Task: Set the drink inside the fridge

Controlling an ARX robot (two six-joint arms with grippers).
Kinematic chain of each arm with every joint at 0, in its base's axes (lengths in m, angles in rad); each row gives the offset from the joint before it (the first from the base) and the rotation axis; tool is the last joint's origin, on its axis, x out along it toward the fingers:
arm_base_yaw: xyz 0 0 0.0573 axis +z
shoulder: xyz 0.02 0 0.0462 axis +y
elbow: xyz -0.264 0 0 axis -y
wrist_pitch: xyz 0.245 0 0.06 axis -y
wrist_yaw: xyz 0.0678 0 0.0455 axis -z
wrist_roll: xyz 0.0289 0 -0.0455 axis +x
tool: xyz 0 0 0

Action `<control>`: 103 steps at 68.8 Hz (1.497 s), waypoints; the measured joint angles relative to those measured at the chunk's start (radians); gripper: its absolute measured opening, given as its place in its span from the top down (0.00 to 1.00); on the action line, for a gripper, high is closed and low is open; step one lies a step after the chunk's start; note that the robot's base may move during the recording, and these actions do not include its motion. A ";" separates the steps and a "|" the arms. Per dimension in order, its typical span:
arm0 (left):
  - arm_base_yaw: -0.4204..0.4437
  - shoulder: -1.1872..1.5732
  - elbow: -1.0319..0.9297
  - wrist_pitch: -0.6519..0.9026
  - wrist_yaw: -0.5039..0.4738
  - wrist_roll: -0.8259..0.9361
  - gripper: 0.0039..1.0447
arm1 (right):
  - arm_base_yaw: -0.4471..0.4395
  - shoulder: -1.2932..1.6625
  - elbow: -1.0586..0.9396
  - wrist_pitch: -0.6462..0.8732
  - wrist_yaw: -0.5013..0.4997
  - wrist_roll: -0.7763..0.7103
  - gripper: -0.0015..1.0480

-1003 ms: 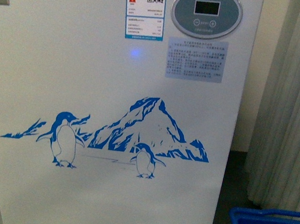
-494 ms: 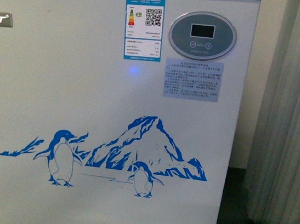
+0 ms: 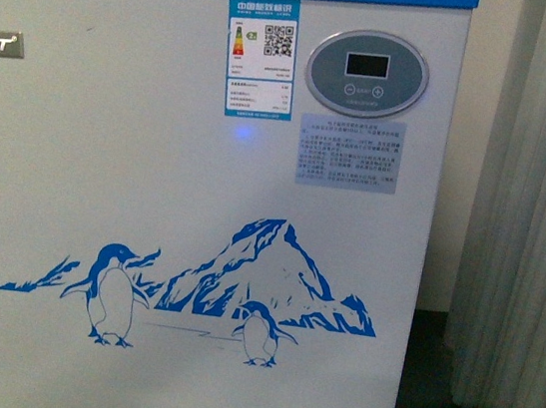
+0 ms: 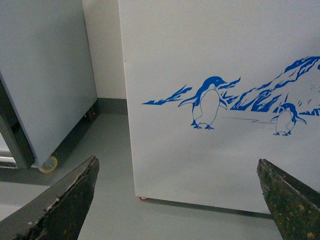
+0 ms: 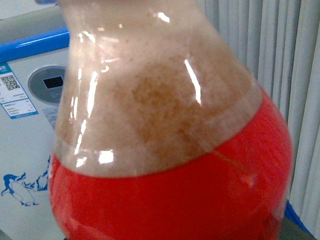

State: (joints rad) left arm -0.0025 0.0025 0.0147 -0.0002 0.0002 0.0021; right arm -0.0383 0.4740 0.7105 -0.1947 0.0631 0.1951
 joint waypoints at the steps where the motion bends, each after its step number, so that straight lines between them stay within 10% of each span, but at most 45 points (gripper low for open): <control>1: 0.000 0.000 0.000 0.000 0.000 0.000 0.08 | 0.000 0.000 0.000 0.000 0.000 0.000 0.62; 89: -0.036 0.163 0.080 -0.163 -0.075 -0.165 0.08 | 0.000 -0.005 0.003 0.000 0.000 0.000 0.62; 103: -0.034 0.702 0.185 0.263 0.063 -0.170 0.08 | 0.000 -0.005 0.003 0.000 0.000 0.001 0.62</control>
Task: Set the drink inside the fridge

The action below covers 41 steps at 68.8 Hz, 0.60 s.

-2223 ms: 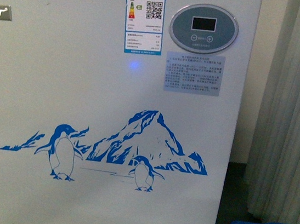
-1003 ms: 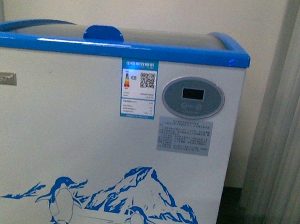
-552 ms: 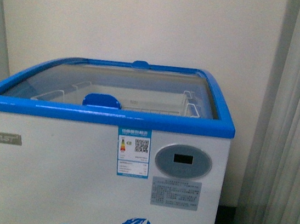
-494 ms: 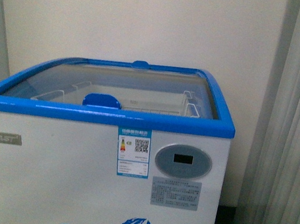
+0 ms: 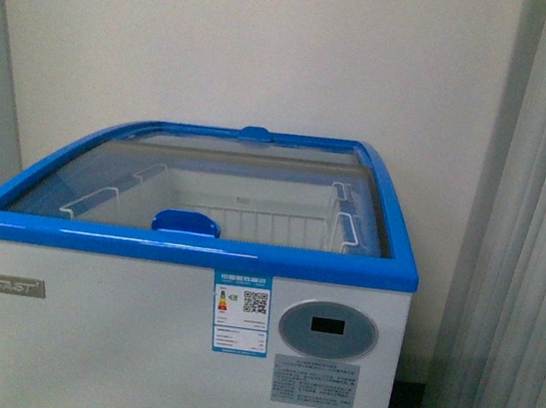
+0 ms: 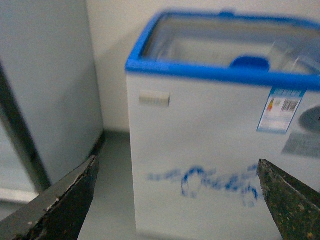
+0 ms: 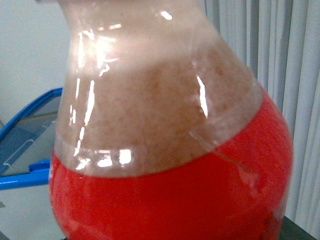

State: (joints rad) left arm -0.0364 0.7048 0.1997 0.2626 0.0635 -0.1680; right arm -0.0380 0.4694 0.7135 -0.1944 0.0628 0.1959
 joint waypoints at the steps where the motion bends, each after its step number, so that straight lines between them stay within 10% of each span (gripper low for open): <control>1: 0.000 0.032 0.012 0.030 0.007 0.012 0.08 | 0.000 0.000 0.000 0.000 0.000 0.000 0.62; 16: -0.042 0.577 0.357 0.351 0.176 0.391 0.08 | 0.000 0.000 0.000 0.000 0.000 0.000 0.62; 41: -0.114 1.056 0.978 0.008 0.407 1.207 0.08 | 0.000 0.000 0.000 0.000 0.000 0.000 0.62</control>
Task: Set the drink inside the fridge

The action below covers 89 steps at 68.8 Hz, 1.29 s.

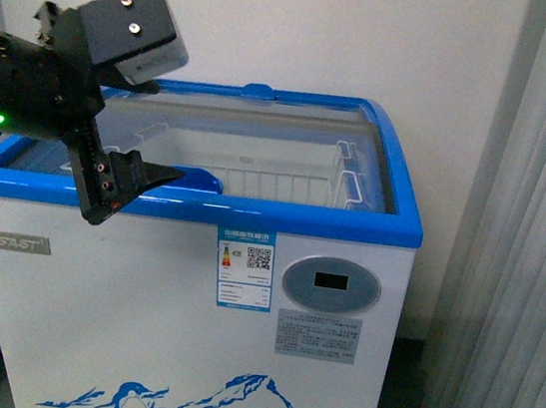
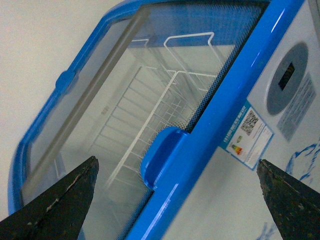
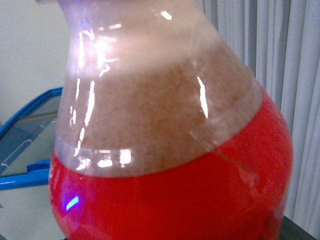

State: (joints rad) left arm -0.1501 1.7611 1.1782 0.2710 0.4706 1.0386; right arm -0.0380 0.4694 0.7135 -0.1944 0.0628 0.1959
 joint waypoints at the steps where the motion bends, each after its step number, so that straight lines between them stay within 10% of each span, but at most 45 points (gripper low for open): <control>1: -0.001 0.021 0.028 -0.021 0.002 0.034 0.08 | 0.000 0.000 0.000 0.000 0.000 0.000 0.62; 64: 0.043 0.727 1.151 -0.556 0.000 0.341 0.08 | 0.000 0.000 0.000 0.000 0.000 0.000 0.62; 89: 0.026 1.007 1.570 -0.383 -0.310 0.220 0.08 | 0.000 0.000 0.000 0.000 0.000 0.000 0.62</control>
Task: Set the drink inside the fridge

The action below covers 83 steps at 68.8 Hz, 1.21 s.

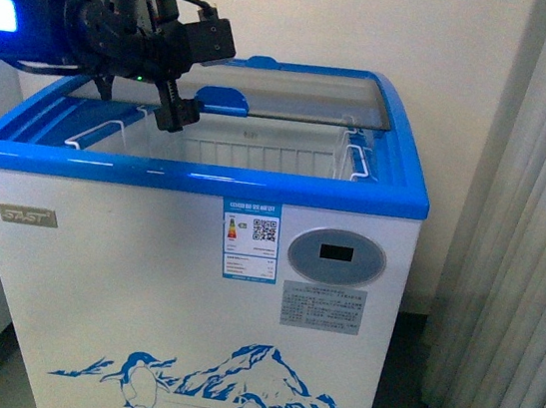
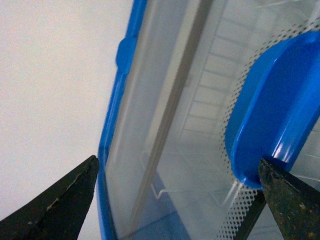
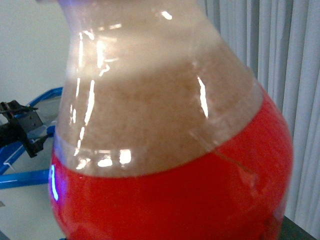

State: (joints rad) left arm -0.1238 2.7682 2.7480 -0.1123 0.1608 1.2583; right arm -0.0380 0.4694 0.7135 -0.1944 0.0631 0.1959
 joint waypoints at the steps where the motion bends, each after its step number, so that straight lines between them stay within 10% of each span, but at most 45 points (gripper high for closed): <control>1: -0.001 0.006 0.007 0.015 -0.012 -0.021 0.08 | 0.000 0.000 0.000 0.000 0.000 0.000 0.62; 22: 0.012 -0.079 -0.047 0.310 -0.378 -0.512 0.07 | 0.000 0.000 0.000 0.000 0.004 0.000 0.62; 69: 0.014 -1.450 -1.879 0.356 -0.212 -1.276 0.08 | 0.000 0.000 0.000 0.000 0.000 0.000 0.62; 83: 0.112 -1.819 -2.335 0.661 -0.171 -1.268 0.37 | -0.018 0.030 0.035 -0.090 -0.062 -0.035 0.62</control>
State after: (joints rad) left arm -0.0120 0.9493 0.4126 0.5491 -0.0105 -0.0101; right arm -0.0555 0.4995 0.7490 -0.2848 0.0013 0.1612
